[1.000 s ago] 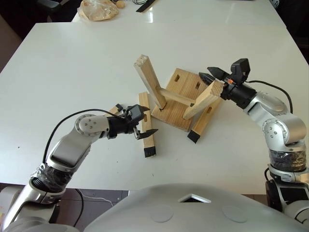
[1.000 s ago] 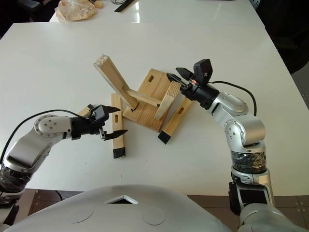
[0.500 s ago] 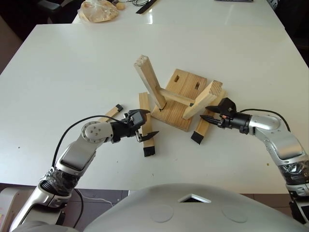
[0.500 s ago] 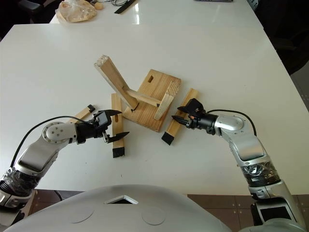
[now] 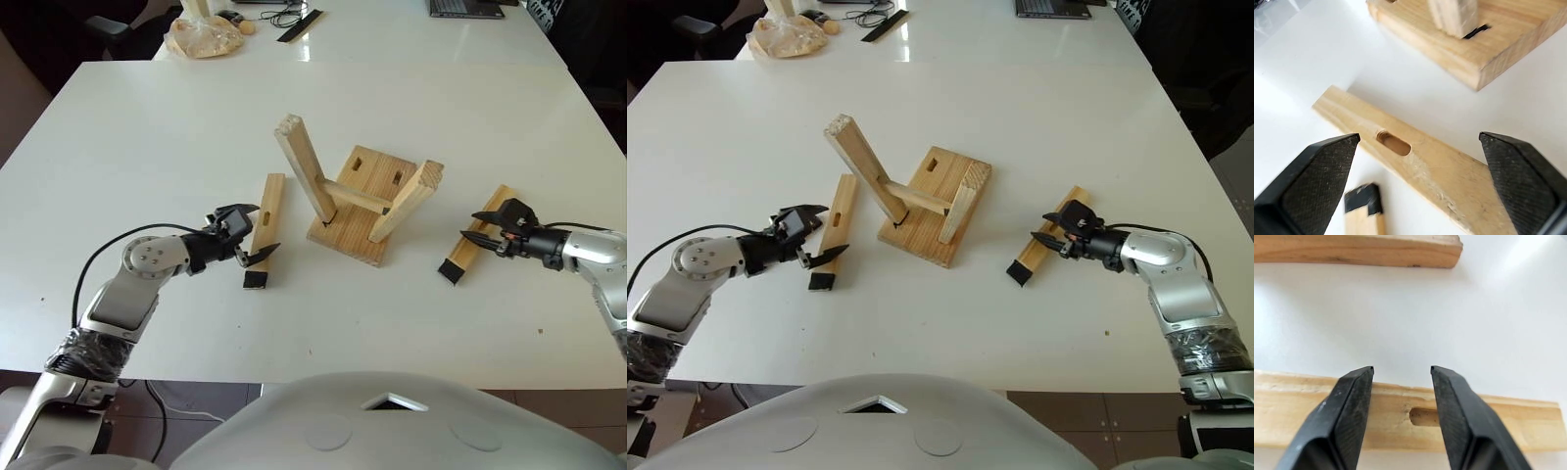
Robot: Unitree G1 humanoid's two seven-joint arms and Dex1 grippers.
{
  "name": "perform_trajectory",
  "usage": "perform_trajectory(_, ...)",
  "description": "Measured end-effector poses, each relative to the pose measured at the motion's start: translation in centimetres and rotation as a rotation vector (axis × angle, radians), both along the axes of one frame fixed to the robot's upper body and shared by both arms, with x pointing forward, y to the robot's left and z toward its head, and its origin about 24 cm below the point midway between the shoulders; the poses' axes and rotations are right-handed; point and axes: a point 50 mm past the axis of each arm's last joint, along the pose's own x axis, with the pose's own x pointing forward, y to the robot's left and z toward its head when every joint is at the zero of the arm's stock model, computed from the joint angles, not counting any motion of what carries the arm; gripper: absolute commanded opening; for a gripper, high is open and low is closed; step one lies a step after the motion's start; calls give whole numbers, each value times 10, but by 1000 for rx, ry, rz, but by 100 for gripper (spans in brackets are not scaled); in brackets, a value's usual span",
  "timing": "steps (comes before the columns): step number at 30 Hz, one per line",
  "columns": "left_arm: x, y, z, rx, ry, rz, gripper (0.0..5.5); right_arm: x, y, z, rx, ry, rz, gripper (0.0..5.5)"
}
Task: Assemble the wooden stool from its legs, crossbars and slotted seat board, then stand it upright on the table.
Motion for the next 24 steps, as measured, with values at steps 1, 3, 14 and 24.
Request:
perform_trajectory(1, 0, 2, 1, 0, 6, 5, 453, 0, 0, 1, 1, -4, 1, 217)
perform_trajectory(3, 1, 3, 3, -15, 25, 25, 453, 1, 1, 4, 4, -1, 3, 217)
perform_trajectory(14, 27, -63, 48, -203, -90, -68, 453, 8, 63, 54, 199, -114, 172, 217)
perform_trajectory(24, 4, -75, 13, -140, 29, -97, 453, 25, 97, 48, 198, -189, 206, 217)
